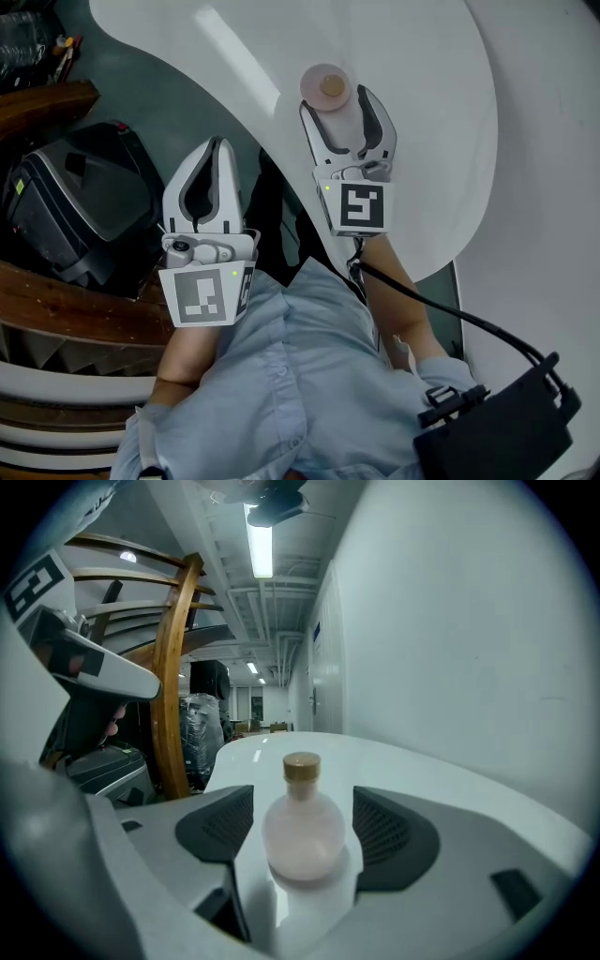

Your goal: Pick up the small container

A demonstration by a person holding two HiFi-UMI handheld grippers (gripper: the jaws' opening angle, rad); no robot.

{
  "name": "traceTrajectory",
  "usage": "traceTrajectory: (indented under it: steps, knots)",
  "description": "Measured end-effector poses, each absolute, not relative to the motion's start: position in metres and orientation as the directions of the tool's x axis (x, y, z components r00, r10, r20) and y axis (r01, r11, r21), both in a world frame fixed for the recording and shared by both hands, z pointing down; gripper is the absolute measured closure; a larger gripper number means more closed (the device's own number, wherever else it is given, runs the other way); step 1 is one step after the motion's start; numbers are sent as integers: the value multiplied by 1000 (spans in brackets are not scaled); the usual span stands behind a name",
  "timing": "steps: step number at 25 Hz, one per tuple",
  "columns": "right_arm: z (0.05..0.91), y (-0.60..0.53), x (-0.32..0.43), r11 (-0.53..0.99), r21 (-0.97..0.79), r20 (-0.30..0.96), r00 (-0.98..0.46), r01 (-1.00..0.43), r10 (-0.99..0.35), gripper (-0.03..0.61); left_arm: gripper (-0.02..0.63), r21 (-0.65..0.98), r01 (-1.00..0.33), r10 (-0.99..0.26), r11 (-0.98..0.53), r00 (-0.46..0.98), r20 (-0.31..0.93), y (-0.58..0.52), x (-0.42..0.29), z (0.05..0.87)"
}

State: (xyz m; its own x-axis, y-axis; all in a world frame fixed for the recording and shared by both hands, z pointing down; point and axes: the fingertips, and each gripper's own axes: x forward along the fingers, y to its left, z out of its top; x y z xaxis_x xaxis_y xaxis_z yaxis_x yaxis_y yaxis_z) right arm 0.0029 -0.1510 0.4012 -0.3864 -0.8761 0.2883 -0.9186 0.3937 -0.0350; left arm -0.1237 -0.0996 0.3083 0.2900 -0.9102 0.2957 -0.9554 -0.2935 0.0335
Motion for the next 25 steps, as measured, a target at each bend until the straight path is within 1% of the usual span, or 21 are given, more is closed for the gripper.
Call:
traceTrajectory:
  steps: [2,5,8,10,25]
  knots:
    - [397,-159,0,389,-26,275,-381,-921,-883,258,614,38,-957,-911,-286,284,299,-105,-129,308]
    - [401,-164,-1,377,-1,337,-355,-926,-872,256,614,44,-959,-911,-279,279,304,-111,-137,308]
    - [389,-171,-9,387,-14,254,-377,-922,-891,258,614,45,-960,-910,-275,276,308,-111,-141,309]
    - [384,-176,-13,385,-20,229,-379,-923,-897,258,614,45,-961,-911,-274,274,308,-114,-145,309]
    - [378,-188,-24,382,-4,197,-375,-924,-906,256,614,40,-961,-913,-275,274,302,-126,-155,304]
